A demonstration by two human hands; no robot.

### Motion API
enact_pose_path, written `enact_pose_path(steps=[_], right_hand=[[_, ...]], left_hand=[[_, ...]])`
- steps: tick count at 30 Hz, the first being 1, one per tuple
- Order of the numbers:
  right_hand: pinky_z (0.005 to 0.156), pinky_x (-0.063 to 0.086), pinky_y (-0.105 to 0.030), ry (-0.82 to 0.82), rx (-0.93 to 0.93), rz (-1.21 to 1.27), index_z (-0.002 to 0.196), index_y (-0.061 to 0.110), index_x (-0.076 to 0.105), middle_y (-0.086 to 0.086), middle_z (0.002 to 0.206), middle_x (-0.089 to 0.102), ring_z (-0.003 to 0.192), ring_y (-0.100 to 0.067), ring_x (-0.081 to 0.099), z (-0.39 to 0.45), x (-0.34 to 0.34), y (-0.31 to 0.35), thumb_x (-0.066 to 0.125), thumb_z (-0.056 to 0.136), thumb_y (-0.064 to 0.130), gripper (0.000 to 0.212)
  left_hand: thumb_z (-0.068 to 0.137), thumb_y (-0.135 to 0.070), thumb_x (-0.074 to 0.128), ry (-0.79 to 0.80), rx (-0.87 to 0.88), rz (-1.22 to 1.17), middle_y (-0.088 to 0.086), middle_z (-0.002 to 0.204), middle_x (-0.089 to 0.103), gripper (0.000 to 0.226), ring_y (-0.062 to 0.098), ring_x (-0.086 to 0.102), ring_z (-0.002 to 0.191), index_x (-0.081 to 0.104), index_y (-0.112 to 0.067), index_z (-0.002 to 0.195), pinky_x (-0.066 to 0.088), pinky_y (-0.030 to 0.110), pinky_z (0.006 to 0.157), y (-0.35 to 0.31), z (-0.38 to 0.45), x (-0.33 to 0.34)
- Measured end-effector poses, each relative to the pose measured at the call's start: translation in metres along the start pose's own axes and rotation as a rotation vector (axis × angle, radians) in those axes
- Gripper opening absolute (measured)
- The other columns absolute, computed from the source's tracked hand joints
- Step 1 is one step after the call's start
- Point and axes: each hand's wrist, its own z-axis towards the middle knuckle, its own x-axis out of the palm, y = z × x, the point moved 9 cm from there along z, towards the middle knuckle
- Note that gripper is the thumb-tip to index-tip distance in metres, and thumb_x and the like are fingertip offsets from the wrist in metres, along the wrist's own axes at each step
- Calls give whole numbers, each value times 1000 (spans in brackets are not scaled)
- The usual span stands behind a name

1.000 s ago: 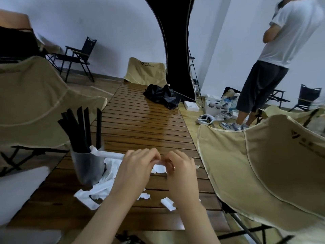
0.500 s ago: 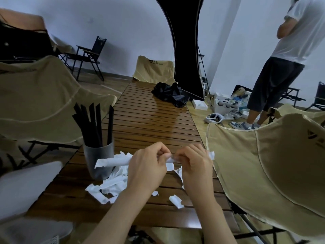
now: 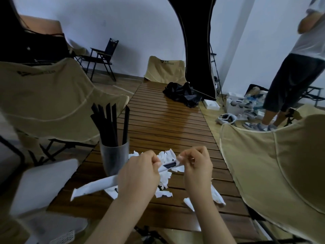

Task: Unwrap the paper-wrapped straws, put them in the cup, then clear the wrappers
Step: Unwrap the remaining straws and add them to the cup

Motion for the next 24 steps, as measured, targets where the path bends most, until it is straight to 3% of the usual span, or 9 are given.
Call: enact_pose_path(steps=[5,7,10,16,20,23,24], right_hand=[[62,41,-7,2,177,81,70,12,64,2,87,57,77,-7,57,0,18,-19,62,84,-2,19],[62,44,-11,-6,270,131,73,12,65,0,89,60,80,-14,58,-1,22,-29,62,86,2,16],[71,48,-28,-6,379,169,74,14,65,-4,88,65,82,-19,60,-5,32,-41,63,87,7,14],[78,52,-34,-74,695,449,76,6,67,-10,71,66,69,-19,62,-18,47,-61,58,90,6,17],[70,55,-28,-103,893,667,83,5,68,-8,72,63,66,-17,60,-29,56,-73,59,92,6,12],[63,50,-25,-108,902,735,94,0,63,-6,72,59,62,-15,56,-29,58,-78,55,93,6,10],[61,48,-25,-157,923,762,89,2,60,-5,70,56,60,-13,53,-29,53,-82,54,94,5,8]], left_hand=[[96,-36,52,33,30,50,-14,89,65,9,4,56,74,59,-34,100,33,13,50,11,9,-2],[96,-35,53,23,17,58,-13,87,65,6,6,59,74,59,-35,96,42,17,53,19,12,-2],[95,-34,54,23,18,67,-12,84,65,5,8,60,73,58,-35,92,48,22,56,32,18,0],[95,-32,54,17,3,34,-12,82,65,10,10,59,77,56,-34,85,51,29,66,61,26,-6],[95,-33,55,48,-18,-19,-13,84,65,11,8,59,80,58,-34,84,49,27,66,74,30,-5],[93,-34,57,67,-43,-28,-13,84,64,9,7,59,79,59,-34,84,50,28,66,81,32,-6],[92,-34,58,59,-63,-18,-12,82,64,10,7,58,78,59,-34,82,51,32,67,87,33,-9]])
